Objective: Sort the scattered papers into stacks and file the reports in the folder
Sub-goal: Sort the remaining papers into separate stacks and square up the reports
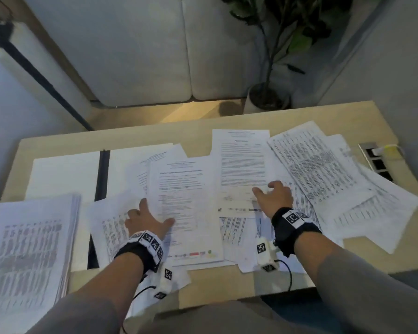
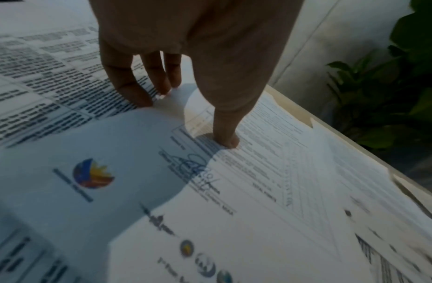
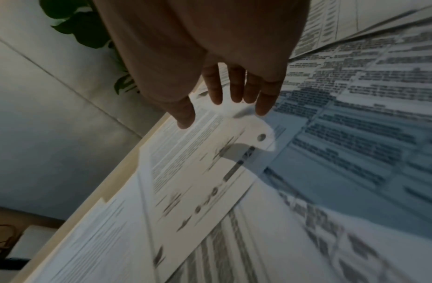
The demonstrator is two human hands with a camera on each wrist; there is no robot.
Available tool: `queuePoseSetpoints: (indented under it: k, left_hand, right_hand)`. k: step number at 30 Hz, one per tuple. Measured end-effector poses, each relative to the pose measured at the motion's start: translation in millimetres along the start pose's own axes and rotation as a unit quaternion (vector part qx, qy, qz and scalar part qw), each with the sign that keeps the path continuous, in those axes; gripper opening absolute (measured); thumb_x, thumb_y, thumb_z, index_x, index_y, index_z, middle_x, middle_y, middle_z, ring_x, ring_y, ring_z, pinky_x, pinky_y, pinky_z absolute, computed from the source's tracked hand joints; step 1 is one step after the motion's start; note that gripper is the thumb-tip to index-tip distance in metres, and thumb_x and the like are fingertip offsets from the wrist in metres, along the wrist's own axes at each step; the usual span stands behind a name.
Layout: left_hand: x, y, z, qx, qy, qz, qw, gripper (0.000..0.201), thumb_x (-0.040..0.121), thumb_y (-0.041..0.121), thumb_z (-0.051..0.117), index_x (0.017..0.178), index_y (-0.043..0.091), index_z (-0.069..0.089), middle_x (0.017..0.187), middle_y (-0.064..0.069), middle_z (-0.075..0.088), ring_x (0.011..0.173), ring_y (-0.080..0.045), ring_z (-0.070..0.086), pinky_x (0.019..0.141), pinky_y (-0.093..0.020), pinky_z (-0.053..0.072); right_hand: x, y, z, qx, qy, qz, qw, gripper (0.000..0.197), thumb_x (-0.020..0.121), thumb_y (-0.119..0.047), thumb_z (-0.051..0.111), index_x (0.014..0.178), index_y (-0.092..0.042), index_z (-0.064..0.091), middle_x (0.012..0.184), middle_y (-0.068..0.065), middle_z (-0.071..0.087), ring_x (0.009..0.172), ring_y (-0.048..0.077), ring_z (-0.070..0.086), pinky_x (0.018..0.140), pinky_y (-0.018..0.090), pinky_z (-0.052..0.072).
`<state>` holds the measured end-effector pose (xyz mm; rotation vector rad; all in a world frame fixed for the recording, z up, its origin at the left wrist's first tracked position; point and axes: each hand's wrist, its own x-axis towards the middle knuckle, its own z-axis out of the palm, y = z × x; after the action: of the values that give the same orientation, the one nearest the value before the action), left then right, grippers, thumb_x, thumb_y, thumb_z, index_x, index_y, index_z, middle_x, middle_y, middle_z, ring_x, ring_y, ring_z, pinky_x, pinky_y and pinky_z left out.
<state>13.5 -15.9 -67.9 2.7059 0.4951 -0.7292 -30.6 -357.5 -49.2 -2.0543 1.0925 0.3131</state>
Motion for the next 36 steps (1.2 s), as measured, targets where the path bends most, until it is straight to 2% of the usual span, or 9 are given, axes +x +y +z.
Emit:
queuePoseSetpoints:
  k: [6, 11, 15, 18, 25, 28, 30, 32, 36]
  left_hand:
    - [-6, -5, -8, -0.136, 0.025, -0.050, 0.989, 0.072, 0.084, 0.025, 0.082, 0.144, 0.010, 0.044, 0.138, -0.020, 0.060, 0.119, -0.039, 0.062, 0.102, -0.047, 0.051]
    - [-19, -17, -22, -0.158, 0.011, -0.066, 0.985, 0.030, 0.097, 0.029, 0.066, 0.118, 0.008, 0.071, 0.117, -0.015, 0.073, 0.105, -0.034, 0.067, 0.099, -0.043, 0.052]
    - [-25, -23, -44, -0.186, 0.014, -0.061, 0.980, 0.023, 0.100, 0.029, 0.063, 0.111, 0.010, 0.071, 0.107, -0.013, 0.071, 0.092, -0.029, 0.061, 0.087, -0.036, 0.048]
    - [-25, -34, -62, -0.226, 0.009, -0.026, 0.974, 0.025, 0.098, 0.033, 0.068, 0.115, 0.014, 0.071, 0.105, -0.006, 0.069, 0.097, -0.026, 0.063, 0.089, -0.036, 0.047]
    - [-6, -48, -68, -0.363, -0.078, -0.014, 0.929, 0.056, 0.074, 0.062, 0.081, 0.122, 0.033, 0.073, 0.120, 0.006, 0.077, 0.115, -0.024, 0.071, 0.104, -0.052, 0.051]
    - [4, -24, -49, -0.303, -0.051, -0.042, 0.951, 0.048, 0.085, 0.048, 0.079, 0.122, 0.018, 0.072, 0.122, -0.004, 0.075, 0.113, -0.029, 0.069, 0.106, -0.050, 0.050]
    - [16, -14, -28, -0.236, -0.022, -0.089, 0.967, 0.062, 0.080, 0.048, 0.077, 0.127, 0.010, 0.068, 0.129, -0.013, 0.069, 0.115, -0.035, 0.065, 0.106, -0.048, 0.050]
    - [32, -13, -5, -0.163, 0.000, -0.135, 0.977, 0.076, 0.060, 0.059, 0.068, 0.122, 0.014, 0.069, 0.131, -0.012, 0.063, 0.111, -0.038, 0.064, 0.103, -0.048, 0.053]
    - [20, 18, 1, -0.091, 0.011, -0.178, 0.980, 0.042, 0.079, 0.037, 0.063, 0.112, 0.012, 0.057, 0.136, -0.014, 0.040, 0.119, -0.042, 0.053, 0.110, -0.045, 0.044]
  right_hand:
    - [40, -12, -1, -0.124, 0.004, 0.036, 0.992, 0.103, 0.076, -0.056, 0.084, 0.151, -0.012, 0.029, 0.154, 0.020, 0.027, 0.144, 0.044, 0.028, 0.106, 0.055, 0.042]
    - [54, -10, 2, -0.083, -0.018, 0.030, 0.996, 0.099, 0.070, -0.028, 0.095, 0.144, -0.009, 0.032, 0.144, 0.022, 0.043, 0.127, 0.045, 0.054, 0.094, 0.051, 0.056]
    - [57, -7, -8, -0.050, -0.073, -0.014, 0.996, 0.063, 0.080, -0.007, 0.083, 0.128, -0.007, 0.042, 0.115, 0.015, 0.065, 0.093, 0.034, 0.066, 0.081, 0.042, 0.059]
    - [57, -7, -16, -0.048, -0.135, -0.073, 0.987, 0.039, 0.083, -0.012, 0.078, 0.114, -0.004, 0.056, 0.116, 0.018, 0.069, 0.098, 0.035, 0.067, 0.089, 0.048, 0.059]
    - [67, 3, -81, 0.065, -0.168, -0.146, 0.973, 0.052, 0.090, -0.033, 0.079, 0.133, -0.022, 0.053, 0.135, 0.002, 0.063, 0.117, 0.030, 0.065, 0.084, 0.044, 0.058]
    - [87, 20, -122, 0.071, -0.154, -0.121, 0.978, 0.074, 0.086, -0.044, 0.078, 0.149, -0.025, 0.045, 0.154, -0.001, 0.051, 0.139, 0.031, 0.052, 0.107, 0.049, 0.046]
    - [104, 33, -142, 0.024, -0.128, -0.085, 0.988, 0.086, 0.090, -0.042, 0.077, 0.160, -0.022, 0.031, 0.166, 0.003, 0.034, 0.149, 0.032, 0.039, 0.119, 0.054, 0.034]
    - [125, 46, -155, -0.026, -0.096, -0.064, 0.993, 0.079, 0.092, -0.036, 0.076, 0.156, -0.012, 0.036, 0.162, 0.011, 0.041, 0.143, 0.037, 0.045, 0.116, 0.053, 0.038]
    - [158, 64, -166, -0.219, 0.004, -0.015, 0.976, 0.068, 0.092, -0.046, 0.072, 0.143, -0.006, 0.052, 0.147, 0.024, 0.049, 0.132, 0.043, 0.048, 0.108, 0.050, 0.044]
